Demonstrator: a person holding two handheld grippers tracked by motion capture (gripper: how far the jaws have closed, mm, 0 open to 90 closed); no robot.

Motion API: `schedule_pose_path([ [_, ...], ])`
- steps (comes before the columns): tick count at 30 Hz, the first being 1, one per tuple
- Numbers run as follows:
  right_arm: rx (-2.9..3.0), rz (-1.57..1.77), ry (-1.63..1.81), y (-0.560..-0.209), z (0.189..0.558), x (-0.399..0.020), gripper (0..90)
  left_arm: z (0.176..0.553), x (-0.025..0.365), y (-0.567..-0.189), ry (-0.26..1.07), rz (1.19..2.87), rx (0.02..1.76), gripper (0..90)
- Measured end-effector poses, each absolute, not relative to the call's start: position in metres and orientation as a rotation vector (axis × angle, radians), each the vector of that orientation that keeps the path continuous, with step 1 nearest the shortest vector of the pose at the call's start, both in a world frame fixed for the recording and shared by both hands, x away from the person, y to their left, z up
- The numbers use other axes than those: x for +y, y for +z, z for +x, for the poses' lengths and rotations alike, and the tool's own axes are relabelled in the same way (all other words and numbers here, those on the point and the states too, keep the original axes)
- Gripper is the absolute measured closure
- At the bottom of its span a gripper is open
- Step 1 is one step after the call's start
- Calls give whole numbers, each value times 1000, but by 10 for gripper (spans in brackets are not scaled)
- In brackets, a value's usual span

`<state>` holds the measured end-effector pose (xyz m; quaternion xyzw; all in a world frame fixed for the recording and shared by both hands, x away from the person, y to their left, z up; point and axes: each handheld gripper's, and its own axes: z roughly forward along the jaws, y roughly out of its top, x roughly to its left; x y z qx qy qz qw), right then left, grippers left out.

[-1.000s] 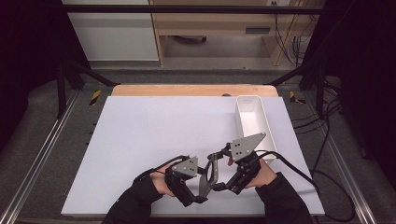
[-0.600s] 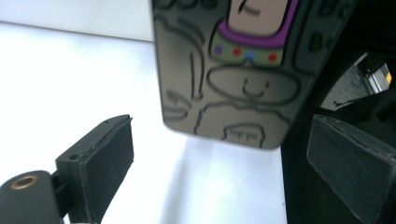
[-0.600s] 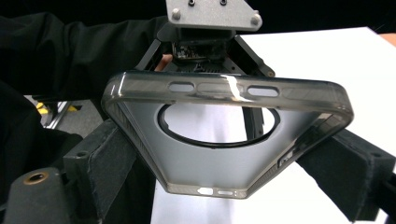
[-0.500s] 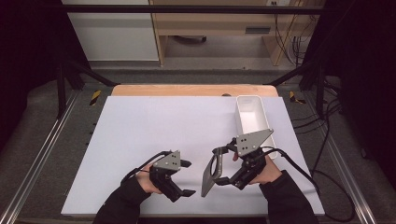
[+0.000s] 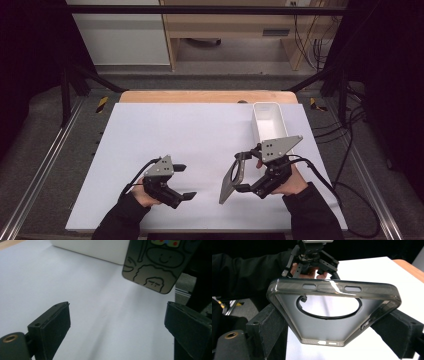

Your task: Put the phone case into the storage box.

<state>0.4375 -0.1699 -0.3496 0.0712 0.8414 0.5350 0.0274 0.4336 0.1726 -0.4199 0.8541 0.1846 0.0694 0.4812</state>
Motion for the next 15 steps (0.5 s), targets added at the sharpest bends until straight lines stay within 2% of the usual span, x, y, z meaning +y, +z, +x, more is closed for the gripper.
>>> schedule_pose_path([
  [15, 2507, 363, 1624, -340, 439, -186, 128, 428, 222, -438, 300, 1903, 675, 60],
])
